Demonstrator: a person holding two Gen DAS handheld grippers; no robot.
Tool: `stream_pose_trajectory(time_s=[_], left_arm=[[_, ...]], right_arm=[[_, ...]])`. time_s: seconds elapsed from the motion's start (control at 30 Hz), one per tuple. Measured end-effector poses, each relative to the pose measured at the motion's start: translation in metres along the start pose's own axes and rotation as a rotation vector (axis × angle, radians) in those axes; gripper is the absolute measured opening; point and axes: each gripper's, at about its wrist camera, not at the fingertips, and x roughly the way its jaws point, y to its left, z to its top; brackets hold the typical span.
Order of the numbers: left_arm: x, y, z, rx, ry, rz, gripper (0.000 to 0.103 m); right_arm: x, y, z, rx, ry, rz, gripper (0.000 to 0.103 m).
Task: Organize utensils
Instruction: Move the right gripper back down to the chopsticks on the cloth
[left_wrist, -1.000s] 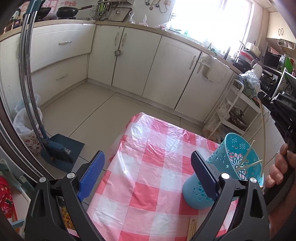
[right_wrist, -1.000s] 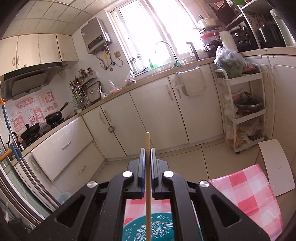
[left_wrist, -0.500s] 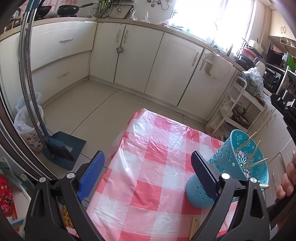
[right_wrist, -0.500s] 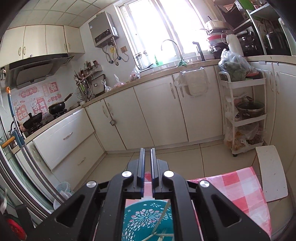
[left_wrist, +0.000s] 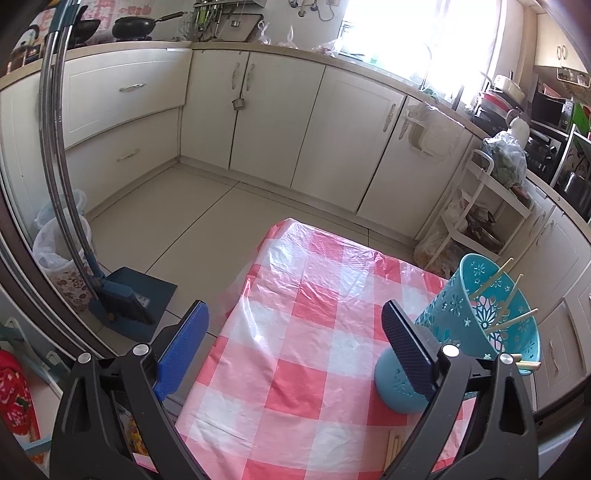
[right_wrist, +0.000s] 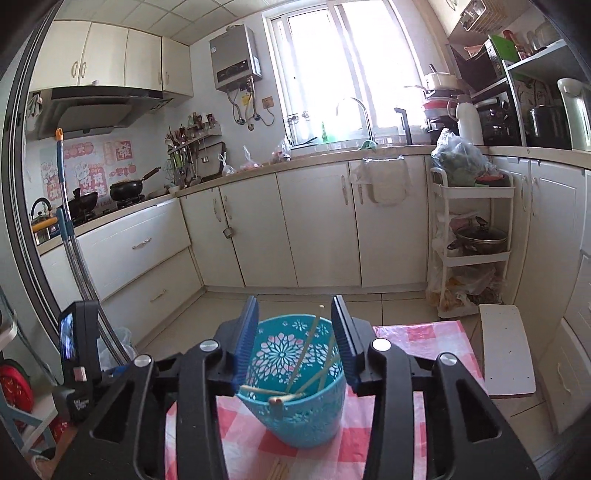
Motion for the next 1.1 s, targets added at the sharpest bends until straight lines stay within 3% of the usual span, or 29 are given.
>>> stream_pose_trajectory(time_s=[0.47,1.0,1.07,1.1], left_arm=[[-0.006,-0.007,-0.002,0.036,-0.016,0.006,0.093],[-0.004,-0.01,-0.004,0.052,-0.007,0.01,0.094],[-0.004,-0.01,-0.004,0.053,-0.007,0.011,0.094],[-0.004,-0.01,-0.004,0.052,-0.007,0.011,0.094]], right_arm=[[0.008,-0.008,-0.077,0.023,0.225,-0.049,0.044],[0.03,0.003,-0.123,-0.006,0.393,-0.033,0.047],[0.035,0.005,-0.131,-0.012,0.425,-0.024,0.039],[0.037,0.006,-0.135,-0.014,0.444,-0.017,0.029]])
